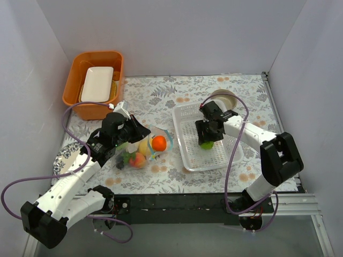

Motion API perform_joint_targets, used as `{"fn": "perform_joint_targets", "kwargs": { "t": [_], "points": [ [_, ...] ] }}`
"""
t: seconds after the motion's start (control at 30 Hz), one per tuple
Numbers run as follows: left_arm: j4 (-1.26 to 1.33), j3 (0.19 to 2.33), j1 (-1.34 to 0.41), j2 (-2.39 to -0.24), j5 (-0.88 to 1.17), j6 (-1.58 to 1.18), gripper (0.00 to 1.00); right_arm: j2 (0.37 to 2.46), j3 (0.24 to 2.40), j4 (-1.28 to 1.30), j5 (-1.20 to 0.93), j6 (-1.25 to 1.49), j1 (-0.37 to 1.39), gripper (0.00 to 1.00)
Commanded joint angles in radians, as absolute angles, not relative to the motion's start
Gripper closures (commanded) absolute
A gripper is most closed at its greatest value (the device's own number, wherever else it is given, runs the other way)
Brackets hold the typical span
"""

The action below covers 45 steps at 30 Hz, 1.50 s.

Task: Place the food in the zip-top bag and seal the zipper
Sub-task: Pick up the fake fruit from the bin, then place the fake fruit in the zipper food storage bag.

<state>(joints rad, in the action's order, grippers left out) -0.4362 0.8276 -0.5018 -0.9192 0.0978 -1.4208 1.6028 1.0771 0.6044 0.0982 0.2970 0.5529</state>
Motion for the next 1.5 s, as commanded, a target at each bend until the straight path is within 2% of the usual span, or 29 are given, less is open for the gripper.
{"fn": "perform_joint_targets", "kwargs": {
  "t": [0.0,0.27,0.47,0.8,1.1,1.33,1.47],
  "points": [
    [-0.43,0.836,-0.5,-0.894,0.11,-1.416,1.0,1.52,1.084,0.604,0.045,0.319,0.555,0.52],
    [-0.43,0.844,-0.5,-0.894,0.11,-1.419,1.0,1.367,1.111,0.511,-0.162,0.414,0.557,0.53],
    [-0.428,0.848,-0.5,-0.902,0.112,-1.417,1.0,1.301,1.023,0.23,-0.346,0.543,0.589,0.53],
    [-0.428,0.859,-0.5,-0.89,0.112,-1.437,1.0,1.437,1.006,-0.058,-0.399,0.693,0.764,0.54],
    [-0.425,0.865,-0.5,-0.89,0.115,-1.439,1.0,1.56,0.982,-0.296,-0.383,0.752,0.825,0.54],
    [-0.442,0.874,-0.499,-0.874,0.091,-1.434,1.0,1.654,1.048,-0.294,-0.42,0.733,0.862,0.49],
    [-0.443,0.87,-0.5,-0.865,0.069,-1.439,1.0,1.689,1.081,-0.282,-0.471,0.689,0.89,0.36]
  ]
}}
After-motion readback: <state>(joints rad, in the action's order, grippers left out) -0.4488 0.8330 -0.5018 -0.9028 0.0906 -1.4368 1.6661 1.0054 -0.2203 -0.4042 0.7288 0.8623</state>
